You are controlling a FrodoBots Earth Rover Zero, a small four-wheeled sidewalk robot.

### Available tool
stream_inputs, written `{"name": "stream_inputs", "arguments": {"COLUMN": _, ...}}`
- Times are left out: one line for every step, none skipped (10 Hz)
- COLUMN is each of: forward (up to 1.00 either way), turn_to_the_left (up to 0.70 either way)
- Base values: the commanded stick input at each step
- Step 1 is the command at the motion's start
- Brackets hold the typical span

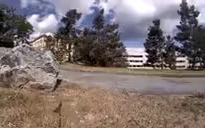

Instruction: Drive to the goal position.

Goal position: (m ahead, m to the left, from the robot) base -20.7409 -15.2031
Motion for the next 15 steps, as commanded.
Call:
{"name": "stream_inputs", "arguments": {"forward": 0.0, "turn_to_the_left": -0.85}}
{"name": "stream_inputs", "arguments": {"forward": 0.0, "turn_to_the_left": -0.85}}
{"name": "stream_inputs", "arguments": {"forward": 0.0, "turn_to_the_left": -0.85}}
{"name": "stream_inputs", "arguments": {"forward": 0.0, "turn_to_the_left": -0.85}}
{"name": "stream_inputs", "arguments": {"forward": 0.0, "turn_to_the_left": -0.85}}
{"name": "stream_inputs", "arguments": {"forward": 0.0, "turn_to_the_left": -0.85}}
{"name": "stream_inputs", "arguments": {"forward": 0.0, "turn_to_the_left": -0.85}}
{"name": "stream_inputs", "arguments": {"forward": 0.0, "turn_to_the_left": -0.85}}
{"name": "stream_inputs", "arguments": {"forward": 0.0, "turn_to_the_left": -0.85}}
{"name": "stream_inputs", "arguments": {"forward": 0.5, "turn_to_the_left": -0.55}}
{"name": "stream_inputs", "arguments": {"forward": 0.85, "turn_to_the_left": -0.34}}
{"name": "stream_inputs", "arguments": {"forward": 0.85, "turn_to_the_left": -0.34}}
{"name": "stream_inputs", "arguments": {"forward": 0.85, "turn_to_the_left": -0.34}}
{"name": "stream_inputs", "arguments": {"forward": 0.85, "turn_to_the_left": -0.34}}
{"name": "stream_inputs", "arguments": {"forward": 0.85, "turn_to_the_left": -0.34}}
